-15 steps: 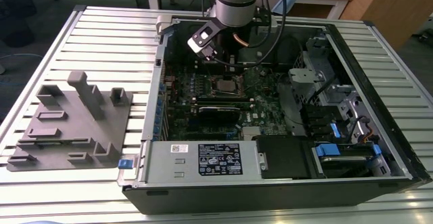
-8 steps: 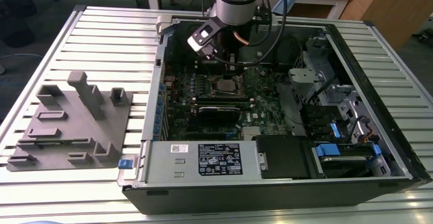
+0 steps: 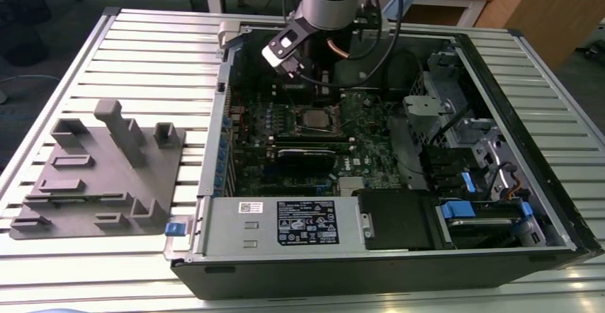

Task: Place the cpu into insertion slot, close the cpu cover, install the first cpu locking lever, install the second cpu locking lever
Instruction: 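Close the cpu cover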

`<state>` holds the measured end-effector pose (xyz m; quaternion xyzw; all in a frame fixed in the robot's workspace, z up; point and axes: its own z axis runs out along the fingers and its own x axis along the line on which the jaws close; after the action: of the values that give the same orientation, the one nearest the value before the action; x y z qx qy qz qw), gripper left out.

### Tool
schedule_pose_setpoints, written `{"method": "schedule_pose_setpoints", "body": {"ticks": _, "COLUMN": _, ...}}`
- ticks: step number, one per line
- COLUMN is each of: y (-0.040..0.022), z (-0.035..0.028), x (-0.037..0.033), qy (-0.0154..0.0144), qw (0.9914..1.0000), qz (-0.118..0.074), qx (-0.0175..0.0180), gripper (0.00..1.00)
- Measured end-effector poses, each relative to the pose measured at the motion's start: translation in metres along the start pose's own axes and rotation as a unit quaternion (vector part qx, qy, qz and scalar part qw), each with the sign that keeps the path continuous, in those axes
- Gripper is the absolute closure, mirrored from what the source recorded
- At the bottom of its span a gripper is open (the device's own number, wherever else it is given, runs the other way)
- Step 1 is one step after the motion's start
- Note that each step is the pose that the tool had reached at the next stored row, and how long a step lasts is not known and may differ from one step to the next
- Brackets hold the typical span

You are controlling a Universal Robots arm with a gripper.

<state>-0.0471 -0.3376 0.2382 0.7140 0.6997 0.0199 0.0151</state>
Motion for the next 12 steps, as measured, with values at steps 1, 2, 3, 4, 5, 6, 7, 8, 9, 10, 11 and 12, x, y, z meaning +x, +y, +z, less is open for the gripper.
{"method": "schedule_pose_setpoints", "body": {"ticks": 1, "y": 0.0, "z": -0.0007, "x": 0.0, "qy": 0.0002, "qw": 1.0, "qz": 0.0, "qx": 0.0, "gripper": 0.89}}
{"method": "schedule_pose_setpoints", "body": {"ticks": 2, "y": 0.0001, "z": -0.0009, "x": 0.0, "qy": 0.0004, "qw": 1.0, "qz": 0.0, "qx": 0.0, "gripper": 0.89}}
{"method": "schedule_pose_setpoints", "body": {"ticks": 3, "y": 0.0001, "z": -0.0013, "x": 0.0, "qy": 0.0004, "qw": 1.0, "qz": 0.0, "qx": 0.0, "gripper": 0.89}}
{"method": "schedule_pose_setpoints", "body": {"ticks": 4, "y": 0.0001, "z": -0.0015, "x": 0.0, "qy": 0.0004, "qw": 1.0, "qz": 0.0, "qx": 0.0, "gripper": 0.89}}
{"method": "schedule_pose_setpoints", "body": {"ticks": 5, "y": 0.0001, "z": -0.0015, "x": 0.0, "qy": 0.0004, "qw": 1.0, "qz": 0.0, "qx": 0.0, "gripper": 0.89}}
{"method": "schedule_pose_setpoints", "body": {"ticks": 6, "y": 0.0001, "z": -0.0015, "x": 0.0, "qy": 0.0005, "qw": 1.0, "qz": 0.0, "qx": 0.0, "gripper": 0.89}}
{"method": "schedule_pose_setpoints", "body": {"ticks": 7, "y": 0.0001, "z": -0.0016, "x": 0.0, "qy": 0.0004, "qw": 1.0, "qz": 0.0, "qx": 0.0, "gripper": 0.89}}
{"method": "schedule_pose_setpoints", "body": {"ticks": 8, "y": 0.0001, "z": -0.0018, "x": 0.0, "qy": 0.0003, "qw": 1.0, "qz": 0.0, "qx": 0.0001, "gripper": 0.89}}
{"method": "schedule_pose_setpoints", "body": {"ticks": 9, "y": 0.0001, "z": -0.0018, "x": 0.0, "qy": 0.0003, "qw": 1.0, "qz": 0.0, "qx": 0.0, "gripper": 0.89}}
{"method": "schedule_pose_setpoints", "body": {"ticks": 10, "y": 0.0001, "z": -0.0018, "x": 0.0, "qy": 0.0004, "qw": 1.0, "qz": 0.0, "qx": 0.0, "gripper": 0.89}}
{"method": "schedule_pose_setpoints", "body": {"ticks": 11, "y": 0.0001, "z": -0.0019, "x": 0.0, "qy": 0.0004, "qw": 1.0, "qz": 0.0, "qx": 0.0, "gripper": 0.89}}
{"method": "schedule_pose_setpoints", "body": {"ticks": 12, "y": 0.0001, "z": -0.0022, "x": 0.0, "qy": 0.0002, "qw": 1.0, "qz": 0.0, "qx": 0.0001, "gripper": 0.89}}
